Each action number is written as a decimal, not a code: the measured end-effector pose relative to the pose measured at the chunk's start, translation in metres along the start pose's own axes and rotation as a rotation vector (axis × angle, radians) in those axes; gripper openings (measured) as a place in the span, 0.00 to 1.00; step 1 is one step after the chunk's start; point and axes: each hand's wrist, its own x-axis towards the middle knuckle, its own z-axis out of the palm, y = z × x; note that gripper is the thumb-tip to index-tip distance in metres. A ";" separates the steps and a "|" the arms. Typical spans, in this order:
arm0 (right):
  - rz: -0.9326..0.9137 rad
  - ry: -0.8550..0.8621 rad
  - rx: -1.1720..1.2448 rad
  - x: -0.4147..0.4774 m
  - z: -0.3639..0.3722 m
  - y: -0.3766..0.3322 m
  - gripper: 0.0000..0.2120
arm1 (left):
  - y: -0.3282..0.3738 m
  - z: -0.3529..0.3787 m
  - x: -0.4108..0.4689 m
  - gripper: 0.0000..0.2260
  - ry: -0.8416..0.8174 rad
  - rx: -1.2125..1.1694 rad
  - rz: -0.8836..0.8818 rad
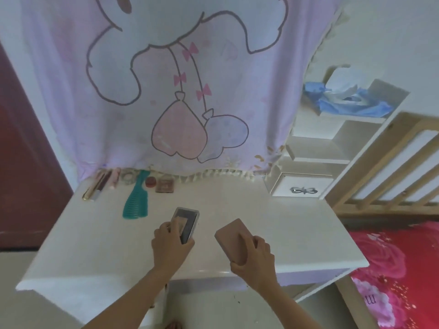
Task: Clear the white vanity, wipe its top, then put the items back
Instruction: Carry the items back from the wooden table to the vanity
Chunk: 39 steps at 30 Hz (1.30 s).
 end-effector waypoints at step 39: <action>0.248 -0.125 -0.023 0.256 0.055 -0.106 0.37 | -0.057 0.061 0.121 0.18 0.149 0.404 -0.028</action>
